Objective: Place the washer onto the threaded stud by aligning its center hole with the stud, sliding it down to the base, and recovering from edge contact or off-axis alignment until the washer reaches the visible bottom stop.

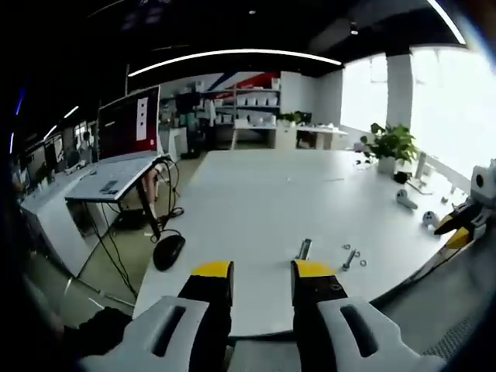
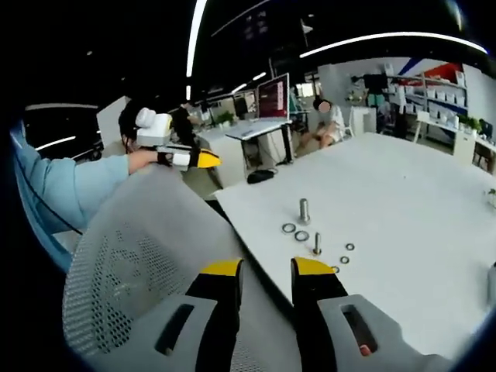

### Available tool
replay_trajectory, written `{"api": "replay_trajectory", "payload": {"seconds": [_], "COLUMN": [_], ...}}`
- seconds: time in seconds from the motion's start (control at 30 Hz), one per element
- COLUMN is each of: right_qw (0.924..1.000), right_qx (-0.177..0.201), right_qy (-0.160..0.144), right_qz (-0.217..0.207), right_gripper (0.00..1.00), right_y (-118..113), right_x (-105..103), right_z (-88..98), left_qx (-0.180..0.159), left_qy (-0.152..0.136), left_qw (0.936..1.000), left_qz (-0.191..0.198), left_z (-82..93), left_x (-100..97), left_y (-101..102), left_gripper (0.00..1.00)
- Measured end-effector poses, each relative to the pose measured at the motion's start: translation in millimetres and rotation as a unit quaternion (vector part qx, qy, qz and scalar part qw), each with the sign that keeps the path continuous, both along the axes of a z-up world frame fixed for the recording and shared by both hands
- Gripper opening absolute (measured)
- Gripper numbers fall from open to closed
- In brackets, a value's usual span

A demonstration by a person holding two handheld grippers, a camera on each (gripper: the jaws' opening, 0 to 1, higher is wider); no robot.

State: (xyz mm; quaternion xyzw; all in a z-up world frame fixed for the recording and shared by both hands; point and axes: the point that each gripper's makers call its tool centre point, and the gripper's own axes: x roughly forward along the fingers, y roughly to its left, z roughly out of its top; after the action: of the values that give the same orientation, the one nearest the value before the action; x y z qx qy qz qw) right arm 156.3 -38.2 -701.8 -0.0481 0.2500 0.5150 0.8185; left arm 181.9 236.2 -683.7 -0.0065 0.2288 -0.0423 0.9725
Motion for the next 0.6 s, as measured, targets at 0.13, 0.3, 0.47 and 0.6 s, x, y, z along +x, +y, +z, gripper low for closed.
{"api": "replay_trajectory", "payload": {"seconds": [0.13,0.3,0.47,0.6], "right_qw": [1.0,1.0,0.9999,0.9997], "right_qx": [0.002,0.003,0.007,0.007], "right_qy": [0.003,0.003,0.009,0.013], "right_qz": [0.002,0.004,0.011,0.018], "right_gripper": [0.26,0.26,0.26,0.26], "right_y": [0.8,2.5,3.3,5.7], "right_x": [-1.7,-2.2,-4.5,-6.7], "right_z": [-0.8,-0.6,-1.4,-2.0], "left_qx": [-0.003,0.002,-0.003,-0.001], "left_qy": [-0.005,0.002,-0.007,-0.007], "left_qw": [1.0,1.0,1.0,1.0], "left_qz": [0.002,0.0,0.004,0.006], "left_z": [0.4,-2.1,1.2,1.1], "left_x": [0.2,-0.2,-1.0,-0.7], "left_y": [1.9,2.7,0.6,2.3], "left_gripper": [0.29,0.31,0.32,0.32]}}
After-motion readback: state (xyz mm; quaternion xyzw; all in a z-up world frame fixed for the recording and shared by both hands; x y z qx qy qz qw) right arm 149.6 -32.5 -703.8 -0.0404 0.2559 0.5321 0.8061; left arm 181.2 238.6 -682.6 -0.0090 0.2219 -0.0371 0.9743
